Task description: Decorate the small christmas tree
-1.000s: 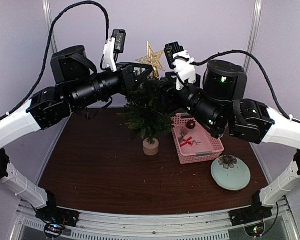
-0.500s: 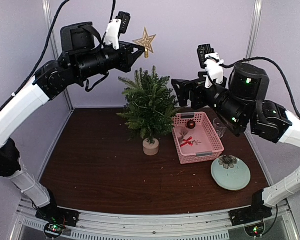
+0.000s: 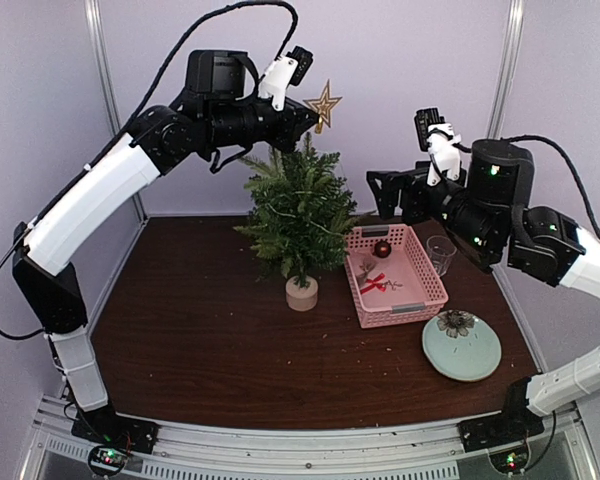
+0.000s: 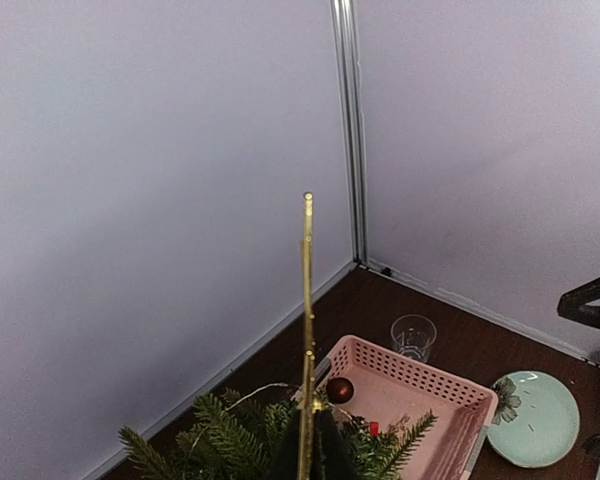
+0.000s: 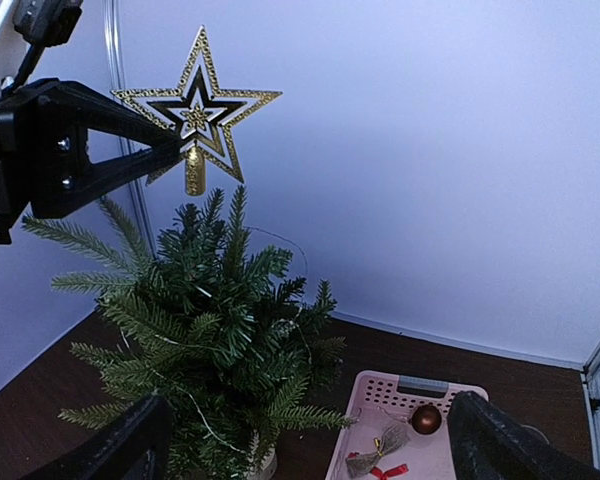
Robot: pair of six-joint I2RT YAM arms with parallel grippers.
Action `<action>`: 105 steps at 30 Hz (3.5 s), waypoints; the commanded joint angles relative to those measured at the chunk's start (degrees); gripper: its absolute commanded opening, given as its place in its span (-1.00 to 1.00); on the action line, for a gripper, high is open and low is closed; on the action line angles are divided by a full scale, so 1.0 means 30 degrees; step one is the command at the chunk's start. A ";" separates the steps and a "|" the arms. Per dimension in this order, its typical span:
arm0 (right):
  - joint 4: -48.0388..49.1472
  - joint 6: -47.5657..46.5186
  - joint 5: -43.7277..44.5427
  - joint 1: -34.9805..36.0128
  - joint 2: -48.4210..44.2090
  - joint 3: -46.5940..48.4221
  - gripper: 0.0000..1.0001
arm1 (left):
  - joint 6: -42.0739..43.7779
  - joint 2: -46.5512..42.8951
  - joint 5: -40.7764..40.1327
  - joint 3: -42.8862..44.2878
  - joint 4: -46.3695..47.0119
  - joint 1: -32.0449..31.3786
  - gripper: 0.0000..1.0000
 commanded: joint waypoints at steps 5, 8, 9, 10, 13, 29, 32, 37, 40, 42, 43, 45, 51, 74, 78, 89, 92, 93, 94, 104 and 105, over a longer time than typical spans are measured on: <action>-0.0137 0.0560 -0.0902 -0.0710 -0.0615 -0.0390 0.99 | -0.0167 0.0732 0.0625 0.1077 -0.0272 0.0692 -1.00; -0.0188 0.0534 -0.1020 -0.0892 -0.0699 -0.0423 0.99 | -0.0198 0.0982 0.0587 0.1251 -0.0374 0.0756 -1.00; -0.0220 0.0533 -0.1090 -0.0973 -0.0706 -0.0438 0.99 | -0.0197 0.1001 0.0568 0.1250 -0.0425 0.0750 -1.00; -0.0224 0.0532 -0.1150 -0.1071 -0.0733 -0.0451 0.99 | -0.0223 0.1018 0.0577 0.1257 -0.0468 0.0749 -1.00; -0.0232 0.0507 -0.1324 -0.1299 -0.0707 -0.0453 0.99 | -0.0292 0.1002 0.0503 0.1279 -0.0650 0.0768 -1.00; -0.0065 0.0750 -0.1839 -0.1737 -0.0707 -0.0610 0.99 | -0.0519 0.0971 0.0449 0.0545 -0.0871 0.0763 -1.00; -0.0069 0.0737 -0.1908 -0.1767 -0.0678 -0.0629 0.99 | -0.0512 0.1003 0.0366 0.0390 -0.0828 0.0778 -1.00; -0.0058 0.0709 -0.1981 -0.1847 -0.0713 -0.0630 0.99 | -0.0519 0.1036 0.0272 0.0170 -0.0755 0.0778 -1.00; -0.0054 0.0711 -0.1981 -0.1867 -0.0751 -0.0672 0.99 | -0.0549 0.1088 0.0265 0.0065 -0.0732 0.0829 -1.00; -0.0065 0.0715 -0.1994 -0.1913 -0.0780 -0.0687 0.99 | -0.0577 0.1075 0.0243 0.0006 -0.0740 0.0837 -1.00; -0.0060 0.0735 -0.1995 -0.1928 -0.0768 -0.0687 0.99 | -0.0578 0.1090 0.0229 -0.0023 -0.0734 0.0837 -1.00; -0.0035 0.0738 -0.1996 -0.1943 -0.0766 -0.0687 0.99 | -0.0578 0.1092 0.0198 -0.0054 -0.0753 0.0866 -1.00; 0.0041 0.0753 -0.1996 -0.1972 -0.0795 -0.0719 0.99 | -0.0607 0.0898 0.0124 -0.0335 -0.0838 0.0866 -1.00; 0.0275 0.0791 -0.1926 -0.2060 -0.0624 -0.0732 0.99 | -0.0308 -0.0299 -0.0588 -0.0933 -0.2216 0.0866 -0.91; 0.0317 0.0789 -0.2021 -0.2060 -0.0536 -0.0659 0.99 | -0.0478 -0.0428 -0.0423 -0.0977 -0.2175 0.0866 -0.77; 0.0290 0.0774 -0.2012 -0.2089 -0.0532 -0.0637 0.99 | -0.0839 -0.0960 0.0138 -0.1359 -0.1634 0.0866 -0.32; 0.0329 0.0692 -0.1979 -0.2089 -0.0461 -0.0590 0.99 | -0.0898 -0.1323 -0.0103 -0.1401 -0.1661 0.0866 -0.15; 0.0325 0.0666 -0.1975 -0.2115 -0.0442 -0.0565 0.99 | -0.0900 -0.1481 -0.0137 -0.1437 -0.1655 0.0866 -0.09; 0.0317 0.0655 -0.1967 -0.2118 -0.0418 -0.0557 0.99 | -0.0900 -0.1636 -0.0167 -0.1507 -0.1643 0.0866 -0.01; 0.0327 0.0445 -0.2947 -0.2581 -0.0009 -0.0170 0.99 | -0.0944 -0.3339 -0.0142 -0.2603 -0.1639 0.0865 0.19; 0.0335 0.0467 -0.3404 -0.2751 0.0017 -0.0099 0.99 | -0.0869 -0.3531 0.0012 -0.2689 -0.1744 0.0851 0.21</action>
